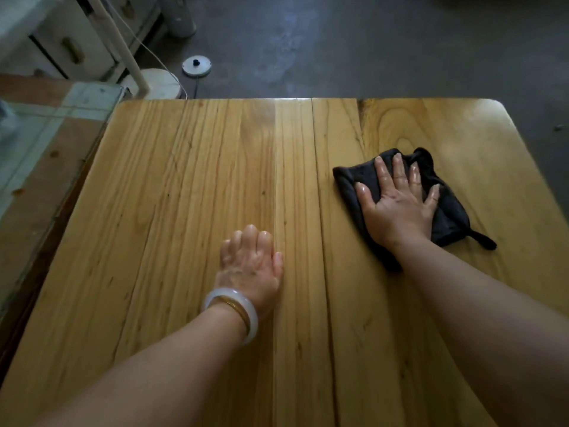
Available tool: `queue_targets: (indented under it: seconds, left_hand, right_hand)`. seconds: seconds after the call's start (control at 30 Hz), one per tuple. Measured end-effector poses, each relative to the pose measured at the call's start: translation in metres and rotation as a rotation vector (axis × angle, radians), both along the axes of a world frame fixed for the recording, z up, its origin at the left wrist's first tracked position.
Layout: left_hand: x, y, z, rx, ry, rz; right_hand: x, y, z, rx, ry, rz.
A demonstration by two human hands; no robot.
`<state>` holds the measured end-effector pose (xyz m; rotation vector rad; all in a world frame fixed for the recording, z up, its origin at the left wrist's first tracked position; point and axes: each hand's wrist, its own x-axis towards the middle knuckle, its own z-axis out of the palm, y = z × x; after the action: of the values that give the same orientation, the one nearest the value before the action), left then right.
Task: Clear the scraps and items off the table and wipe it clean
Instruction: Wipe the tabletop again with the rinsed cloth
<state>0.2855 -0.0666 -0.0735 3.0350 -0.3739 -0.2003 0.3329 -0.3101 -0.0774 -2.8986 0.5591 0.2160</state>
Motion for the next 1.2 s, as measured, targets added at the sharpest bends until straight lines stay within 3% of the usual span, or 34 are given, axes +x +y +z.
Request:
queue_targets:
  seconds: [0.23, 0.6, 0.8, 0.93, 1.2]
  left_hand:
    - [-0.002, 0.001, -0.007, 0.022, -0.111, -0.018]
    - [-0.003, 0.001, -0.019, -0.05, -0.286, 0.016]
    - [-0.002, -0.001, -0.019, -0.068, -0.299, 0.019]
    - [-0.001, 0.0, -0.015, -0.077, -0.284, 0.006]
    - [-0.002, 0.001, -0.014, -0.063, -0.282, -0.012]
  right_hand:
    - [0.058, 0.018, 0.001, 0.007, -0.009, 0.002]
    - [0.123, 0.163, 0.003, 0.066, -0.055, 0.588]
    - [0.132, 0.172, 0.0, 0.084, -0.053, 0.802]
    - [0.136, 0.154, -0.001, 0.056, -0.061, 0.765]
    - [0.138, 0.065, 0.001, -0.01, -0.011, 0.421]
